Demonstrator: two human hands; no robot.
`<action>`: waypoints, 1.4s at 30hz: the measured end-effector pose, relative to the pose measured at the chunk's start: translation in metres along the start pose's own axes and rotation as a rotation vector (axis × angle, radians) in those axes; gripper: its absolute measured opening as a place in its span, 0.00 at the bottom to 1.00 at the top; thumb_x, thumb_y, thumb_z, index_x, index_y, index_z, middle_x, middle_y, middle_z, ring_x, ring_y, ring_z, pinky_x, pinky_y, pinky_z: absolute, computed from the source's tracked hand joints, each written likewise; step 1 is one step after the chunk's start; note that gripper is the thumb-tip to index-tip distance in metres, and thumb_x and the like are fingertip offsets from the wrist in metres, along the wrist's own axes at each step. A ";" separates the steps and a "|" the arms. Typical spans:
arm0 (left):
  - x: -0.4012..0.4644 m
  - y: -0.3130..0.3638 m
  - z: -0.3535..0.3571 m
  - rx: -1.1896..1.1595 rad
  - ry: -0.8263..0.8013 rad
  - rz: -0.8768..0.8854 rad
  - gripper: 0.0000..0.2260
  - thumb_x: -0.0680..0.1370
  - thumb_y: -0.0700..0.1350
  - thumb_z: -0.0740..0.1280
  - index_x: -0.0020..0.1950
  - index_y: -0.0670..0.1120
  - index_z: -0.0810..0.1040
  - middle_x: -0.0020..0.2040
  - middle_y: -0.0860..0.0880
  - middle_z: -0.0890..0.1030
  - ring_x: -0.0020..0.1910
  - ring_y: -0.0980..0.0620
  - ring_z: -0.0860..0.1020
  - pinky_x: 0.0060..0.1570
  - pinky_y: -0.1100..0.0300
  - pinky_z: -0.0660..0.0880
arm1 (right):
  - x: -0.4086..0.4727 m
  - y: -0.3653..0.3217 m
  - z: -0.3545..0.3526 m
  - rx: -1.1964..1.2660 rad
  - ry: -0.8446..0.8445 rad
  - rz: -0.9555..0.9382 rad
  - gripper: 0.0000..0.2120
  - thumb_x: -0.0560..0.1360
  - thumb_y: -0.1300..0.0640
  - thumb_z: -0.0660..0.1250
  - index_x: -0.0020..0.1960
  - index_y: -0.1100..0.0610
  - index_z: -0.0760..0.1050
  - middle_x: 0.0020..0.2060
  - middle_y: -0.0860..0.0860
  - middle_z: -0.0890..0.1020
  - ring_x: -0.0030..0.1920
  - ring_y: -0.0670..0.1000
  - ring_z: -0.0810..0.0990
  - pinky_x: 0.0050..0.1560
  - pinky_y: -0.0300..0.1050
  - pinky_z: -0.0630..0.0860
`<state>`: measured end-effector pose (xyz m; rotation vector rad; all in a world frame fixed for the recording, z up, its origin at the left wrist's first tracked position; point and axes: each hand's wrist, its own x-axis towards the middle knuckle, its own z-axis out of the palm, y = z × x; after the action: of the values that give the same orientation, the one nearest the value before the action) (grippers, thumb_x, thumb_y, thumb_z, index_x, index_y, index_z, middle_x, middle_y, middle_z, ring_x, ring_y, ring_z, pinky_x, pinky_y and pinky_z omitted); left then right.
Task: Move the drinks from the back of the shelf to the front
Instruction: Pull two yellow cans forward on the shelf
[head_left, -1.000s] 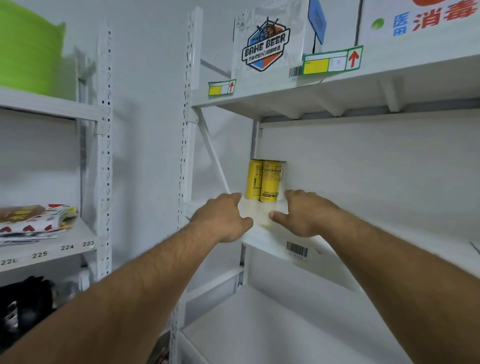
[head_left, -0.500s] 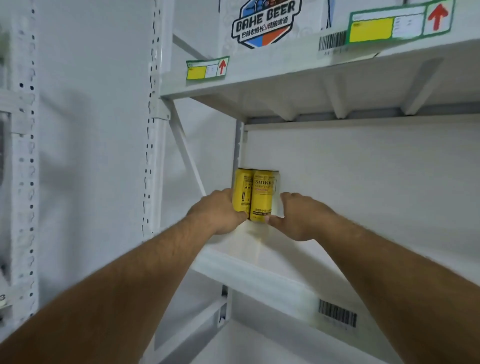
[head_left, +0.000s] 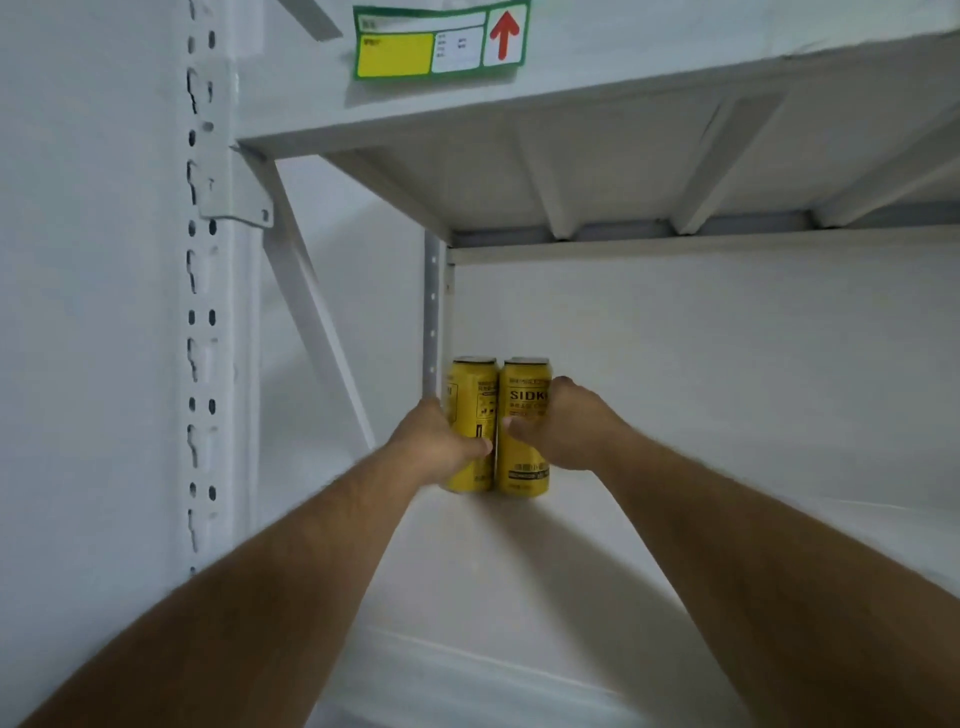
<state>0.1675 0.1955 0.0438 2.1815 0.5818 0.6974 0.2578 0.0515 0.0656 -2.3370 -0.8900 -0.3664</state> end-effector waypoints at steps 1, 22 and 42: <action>0.009 -0.003 0.002 -0.013 -0.019 0.006 0.30 0.74 0.48 0.79 0.71 0.44 0.71 0.62 0.45 0.80 0.59 0.45 0.80 0.59 0.51 0.78 | 0.006 -0.002 0.003 0.009 0.016 0.022 0.19 0.74 0.41 0.70 0.50 0.55 0.71 0.41 0.49 0.78 0.44 0.51 0.78 0.40 0.44 0.72; 0.050 -0.023 0.009 -0.258 -0.100 -0.037 0.29 0.66 0.45 0.85 0.64 0.45 0.79 0.56 0.47 0.85 0.53 0.47 0.84 0.55 0.51 0.82 | 0.030 0.006 0.022 0.550 0.102 0.237 0.15 0.69 0.50 0.77 0.46 0.61 0.83 0.37 0.53 0.82 0.36 0.50 0.80 0.33 0.41 0.74; -0.014 0.012 0.002 -0.360 -0.321 0.170 0.26 0.68 0.44 0.84 0.63 0.51 0.80 0.57 0.49 0.85 0.57 0.47 0.84 0.62 0.43 0.81 | -0.060 0.013 -0.075 0.619 0.302 0.216 0.12 0.71 0.48 0.76 0.47 0.53 0.79 0.45 0.51 0.83 0.44 0.48 0.81 0.36 0.41 0.73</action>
<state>0.1607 0.1784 0.0480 1.9589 0.0947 0.4789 0.2194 -0.0334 0.0915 -1.7244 -0.5025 -0.2895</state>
